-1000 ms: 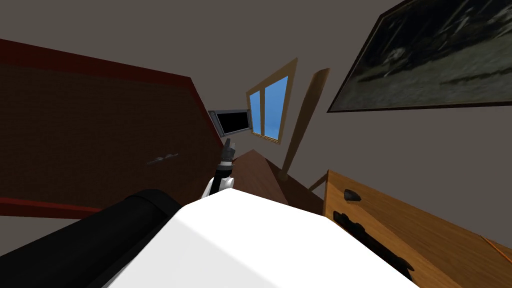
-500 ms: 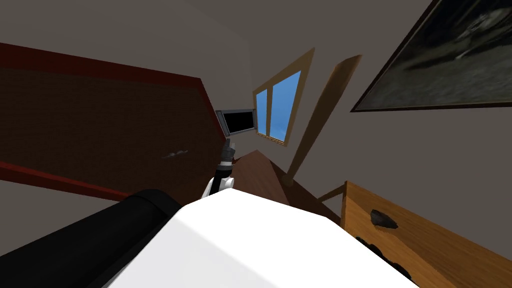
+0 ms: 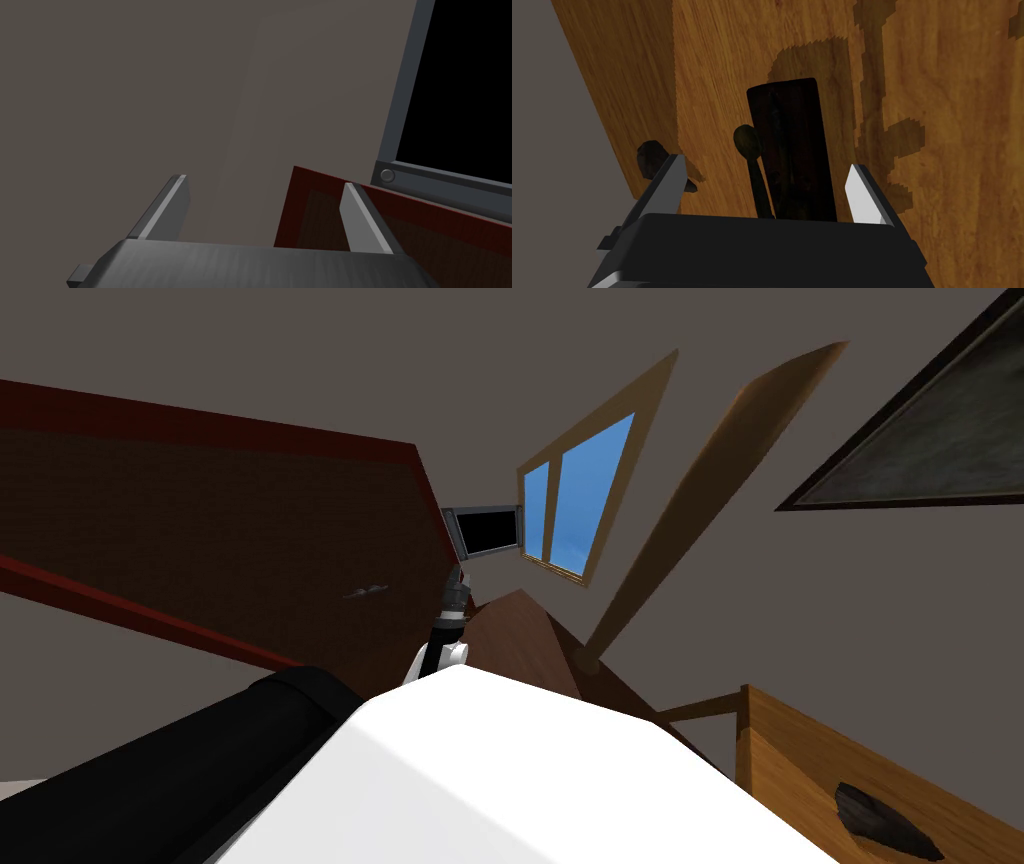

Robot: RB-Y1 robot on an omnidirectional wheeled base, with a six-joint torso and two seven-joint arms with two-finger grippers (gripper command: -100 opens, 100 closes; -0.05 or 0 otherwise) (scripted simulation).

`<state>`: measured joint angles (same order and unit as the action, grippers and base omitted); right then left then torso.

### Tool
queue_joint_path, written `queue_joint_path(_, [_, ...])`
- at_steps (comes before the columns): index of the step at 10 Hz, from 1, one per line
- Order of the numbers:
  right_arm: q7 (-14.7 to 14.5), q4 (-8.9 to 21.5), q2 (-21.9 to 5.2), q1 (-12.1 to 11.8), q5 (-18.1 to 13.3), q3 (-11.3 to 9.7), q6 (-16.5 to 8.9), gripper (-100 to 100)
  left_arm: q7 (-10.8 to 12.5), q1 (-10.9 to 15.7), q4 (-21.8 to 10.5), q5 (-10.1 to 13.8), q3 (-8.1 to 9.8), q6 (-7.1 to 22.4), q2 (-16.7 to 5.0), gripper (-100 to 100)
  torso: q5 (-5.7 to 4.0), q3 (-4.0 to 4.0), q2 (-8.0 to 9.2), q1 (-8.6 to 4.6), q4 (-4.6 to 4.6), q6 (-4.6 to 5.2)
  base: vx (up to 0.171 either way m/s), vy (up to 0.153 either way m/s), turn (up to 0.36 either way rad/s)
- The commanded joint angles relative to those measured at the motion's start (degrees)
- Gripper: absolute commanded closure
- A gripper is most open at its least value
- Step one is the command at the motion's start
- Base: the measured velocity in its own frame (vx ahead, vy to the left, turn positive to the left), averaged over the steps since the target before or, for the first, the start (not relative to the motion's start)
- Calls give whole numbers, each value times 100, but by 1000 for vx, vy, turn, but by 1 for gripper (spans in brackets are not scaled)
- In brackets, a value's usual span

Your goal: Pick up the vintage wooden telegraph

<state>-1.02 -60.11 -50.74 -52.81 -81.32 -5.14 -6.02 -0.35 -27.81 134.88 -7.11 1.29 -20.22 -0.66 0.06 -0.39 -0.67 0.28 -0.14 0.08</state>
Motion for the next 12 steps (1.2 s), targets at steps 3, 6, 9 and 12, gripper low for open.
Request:
queue_joint_path(3, [130, 224, 23, 68, -343, -71, 115, -100, 0, 1, 0, 0, 0, 0, 0, 0, -2, 19, 31, -5, 7, 3, 63, 21, 55])
queue_joint_path(6, [146, 378, 13, 55, -538, -200, 216, -100, 0, 1, 0, 0, 0, 0, 0, 0, -3, 34, 60, -15, 13, 6, 30, 8, 69])
queue_joint_path(9, [161, 515, 12, 50, -714, -334, 332, -100, 0, 0, 0, 0, 1, 0, 0, 0, -1, 20, 36, -8, 7, 6, 99, 22, 88])
queue_joint_path(12, [191, 637, 184, 225, -748, -384, 191, -100, 0, 1, 0, 0, 0, 0, 0, 0, -2, 28, 49, -11, 10, 6, 27, -15, 30])
